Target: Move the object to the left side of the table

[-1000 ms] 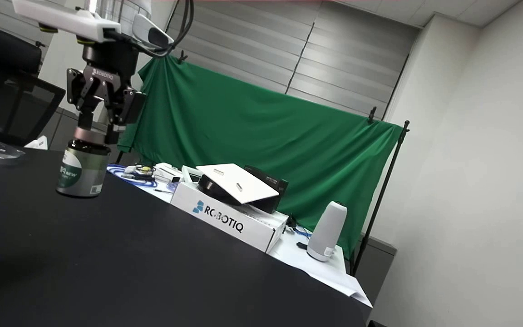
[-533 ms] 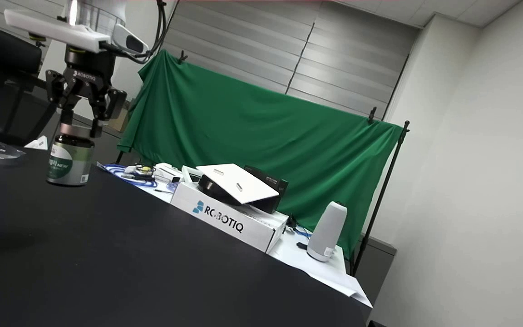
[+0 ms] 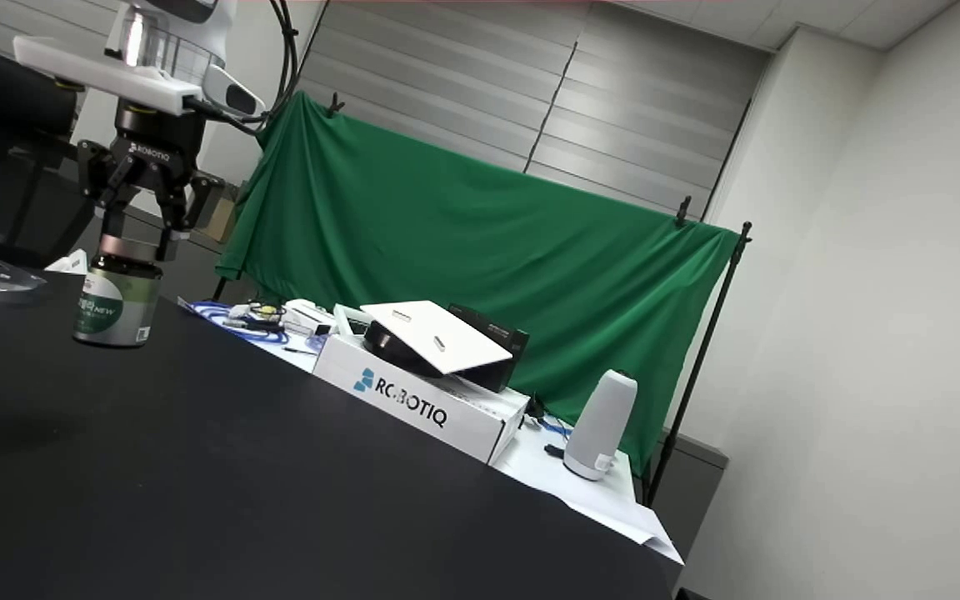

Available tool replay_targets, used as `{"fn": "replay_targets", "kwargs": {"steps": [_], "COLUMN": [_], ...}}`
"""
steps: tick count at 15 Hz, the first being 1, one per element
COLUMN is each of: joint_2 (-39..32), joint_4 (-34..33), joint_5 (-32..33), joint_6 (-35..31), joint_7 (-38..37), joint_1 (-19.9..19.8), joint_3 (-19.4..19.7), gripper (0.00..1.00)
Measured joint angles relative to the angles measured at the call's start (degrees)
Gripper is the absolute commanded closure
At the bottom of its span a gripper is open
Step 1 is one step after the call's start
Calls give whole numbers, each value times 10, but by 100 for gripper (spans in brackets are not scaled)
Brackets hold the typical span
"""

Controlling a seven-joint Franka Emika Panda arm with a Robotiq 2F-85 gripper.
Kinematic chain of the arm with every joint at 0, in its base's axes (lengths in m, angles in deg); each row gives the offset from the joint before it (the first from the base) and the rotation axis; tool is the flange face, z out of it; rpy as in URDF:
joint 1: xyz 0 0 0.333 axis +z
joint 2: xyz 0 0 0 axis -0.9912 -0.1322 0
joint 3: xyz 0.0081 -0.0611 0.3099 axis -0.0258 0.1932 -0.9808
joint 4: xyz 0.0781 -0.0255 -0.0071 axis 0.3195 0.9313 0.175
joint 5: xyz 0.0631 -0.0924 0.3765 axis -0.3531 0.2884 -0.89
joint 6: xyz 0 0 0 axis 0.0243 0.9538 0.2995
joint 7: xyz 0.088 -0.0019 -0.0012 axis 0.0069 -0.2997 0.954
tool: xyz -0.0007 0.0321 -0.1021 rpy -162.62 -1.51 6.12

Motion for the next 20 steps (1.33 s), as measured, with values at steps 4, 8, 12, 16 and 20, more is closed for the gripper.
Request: {"fn": "replay_targets", "kwargs": {"steps": [4, 8, 12, 16, 20], "joint_2": [0, -27, -116, -214, -280], "joint_4": [0, -18, -104, -214, -295], "joint_5": [0, 17, 24, 2, -4], "joint_6": [0, -30, -62, -59, -44], "joint_7": [2, 13, 44, 77, 88], "joint_1": [0, -1, -4, -1, 12], "joint_3": [0, 14, 34, 31, 15], "gripper": [64, 64, 64, 64, 64]}}
